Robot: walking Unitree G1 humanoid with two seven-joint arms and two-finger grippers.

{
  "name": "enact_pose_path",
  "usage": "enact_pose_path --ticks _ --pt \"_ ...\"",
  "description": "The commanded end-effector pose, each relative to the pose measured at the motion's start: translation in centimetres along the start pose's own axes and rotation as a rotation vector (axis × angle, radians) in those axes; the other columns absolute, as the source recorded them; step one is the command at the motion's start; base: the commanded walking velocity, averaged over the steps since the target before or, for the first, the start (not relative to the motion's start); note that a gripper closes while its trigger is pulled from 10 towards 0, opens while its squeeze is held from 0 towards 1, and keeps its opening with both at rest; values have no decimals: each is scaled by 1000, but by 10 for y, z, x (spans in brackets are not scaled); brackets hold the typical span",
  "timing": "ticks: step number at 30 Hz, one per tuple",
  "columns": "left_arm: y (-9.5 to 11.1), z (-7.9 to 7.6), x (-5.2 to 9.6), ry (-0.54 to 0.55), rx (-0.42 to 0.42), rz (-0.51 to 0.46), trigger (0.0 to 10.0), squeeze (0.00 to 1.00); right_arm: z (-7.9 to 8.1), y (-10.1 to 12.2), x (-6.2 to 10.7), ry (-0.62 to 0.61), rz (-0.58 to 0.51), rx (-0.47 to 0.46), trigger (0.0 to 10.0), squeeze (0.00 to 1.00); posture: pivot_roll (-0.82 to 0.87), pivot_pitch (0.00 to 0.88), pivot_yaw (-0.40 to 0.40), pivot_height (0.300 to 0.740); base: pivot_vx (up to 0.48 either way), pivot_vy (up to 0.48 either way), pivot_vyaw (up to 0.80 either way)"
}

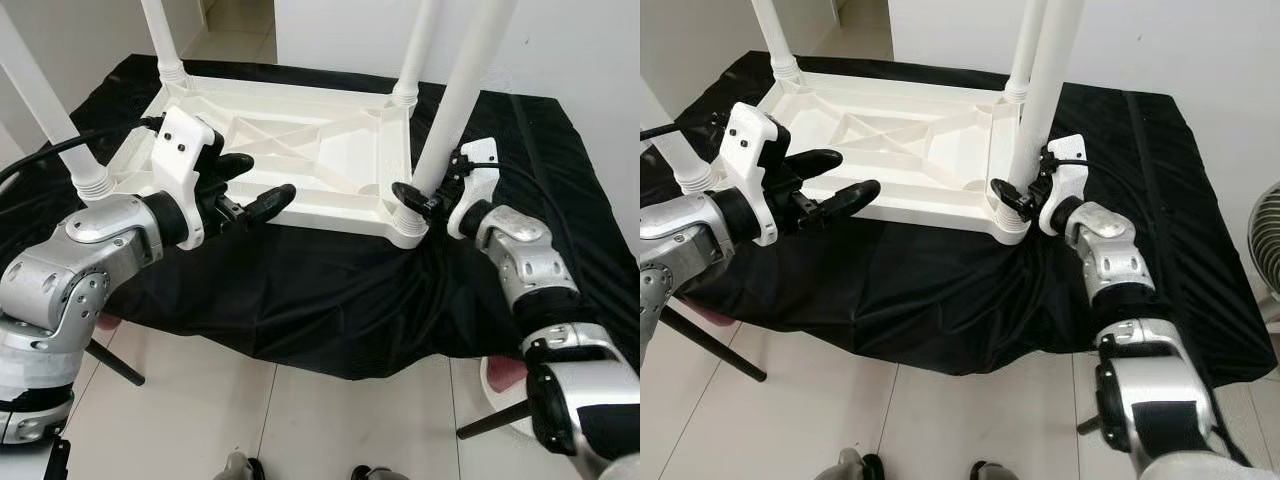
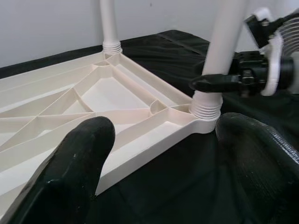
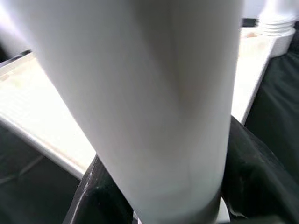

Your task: Building children table

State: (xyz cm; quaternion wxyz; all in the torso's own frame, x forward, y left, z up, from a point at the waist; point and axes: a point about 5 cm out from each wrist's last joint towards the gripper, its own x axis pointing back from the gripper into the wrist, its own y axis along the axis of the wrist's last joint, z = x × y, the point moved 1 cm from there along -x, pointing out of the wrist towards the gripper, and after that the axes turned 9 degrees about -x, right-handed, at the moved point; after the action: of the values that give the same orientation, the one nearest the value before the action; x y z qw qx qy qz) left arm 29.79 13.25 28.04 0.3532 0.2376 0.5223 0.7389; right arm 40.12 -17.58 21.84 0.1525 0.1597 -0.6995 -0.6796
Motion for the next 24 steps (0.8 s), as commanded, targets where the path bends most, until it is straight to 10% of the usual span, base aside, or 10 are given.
enact_pose_path --ticks 1,17,24 --pt "3 -6 2 -76 -7 -8 10000 0 -6 -45 9 -96 169 -91 0 0 12 178 51 740 0 0 0" --pt "1 -7 2 -79 -1 -9 10000 0 1 -63 9 -321 206 -107 0 0 8 179 44 740 0 0 0" --pt "1 -8 2 -78 0 -10 10000 0 5 -84 22 -652 204 -167 0 0 5 175 38 740 0 0 0"
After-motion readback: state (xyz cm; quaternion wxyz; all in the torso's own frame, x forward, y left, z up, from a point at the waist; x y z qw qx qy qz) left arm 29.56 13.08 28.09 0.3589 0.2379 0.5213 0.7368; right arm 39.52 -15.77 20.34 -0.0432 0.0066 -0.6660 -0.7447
